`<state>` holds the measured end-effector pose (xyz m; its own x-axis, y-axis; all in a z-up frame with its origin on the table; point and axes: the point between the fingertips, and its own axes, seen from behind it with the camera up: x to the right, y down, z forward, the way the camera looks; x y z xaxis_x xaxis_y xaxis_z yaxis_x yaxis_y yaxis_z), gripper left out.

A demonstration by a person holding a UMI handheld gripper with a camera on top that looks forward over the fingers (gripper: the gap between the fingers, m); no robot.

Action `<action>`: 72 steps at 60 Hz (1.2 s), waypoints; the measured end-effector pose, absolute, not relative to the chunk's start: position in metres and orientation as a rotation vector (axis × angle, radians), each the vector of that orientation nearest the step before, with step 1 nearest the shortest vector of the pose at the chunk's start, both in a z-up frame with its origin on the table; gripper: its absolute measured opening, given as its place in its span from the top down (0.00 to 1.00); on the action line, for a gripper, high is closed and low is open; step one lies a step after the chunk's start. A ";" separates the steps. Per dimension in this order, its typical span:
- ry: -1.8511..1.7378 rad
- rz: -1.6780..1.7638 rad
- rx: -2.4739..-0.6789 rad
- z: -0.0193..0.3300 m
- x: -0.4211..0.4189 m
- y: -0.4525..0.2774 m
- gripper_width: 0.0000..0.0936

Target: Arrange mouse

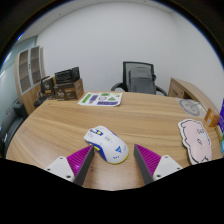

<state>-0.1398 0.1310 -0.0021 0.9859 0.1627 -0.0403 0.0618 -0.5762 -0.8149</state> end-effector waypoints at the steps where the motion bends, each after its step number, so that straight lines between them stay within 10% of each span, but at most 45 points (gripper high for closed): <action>1: -0.157 0.149 -2.183 -0.002 -0.143 0.136 0.11; 21: -0.086 0.149 -2.171 -0.005 -0.128 0.211 0.11; 27: -0.078 0.149 -2.179 -0.007 -0.125 0.223 0.41; 40: -0.026 0.172 -2.232 -0.007 -0.124 0.220 0.61; 56: 0.106 0.065 -2.121 0.077 0.019 0.232 0.61; 72: 0.200 -0.071 -2.274 0.016 0.172 0.208 0.61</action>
